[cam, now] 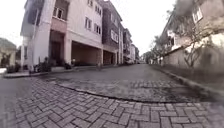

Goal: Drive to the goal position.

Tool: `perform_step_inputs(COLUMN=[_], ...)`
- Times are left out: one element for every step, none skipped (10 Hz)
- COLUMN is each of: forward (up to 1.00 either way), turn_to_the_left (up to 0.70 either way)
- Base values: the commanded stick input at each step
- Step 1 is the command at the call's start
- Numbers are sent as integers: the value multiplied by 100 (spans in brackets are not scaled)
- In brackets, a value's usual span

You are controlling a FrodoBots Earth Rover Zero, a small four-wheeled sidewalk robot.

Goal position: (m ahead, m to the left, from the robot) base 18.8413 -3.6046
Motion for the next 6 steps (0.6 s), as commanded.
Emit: perform_step_inputs(forward=[69,69,69,69,69,69], turn_to_the_left=[3,-35,-35,-35,2,3])
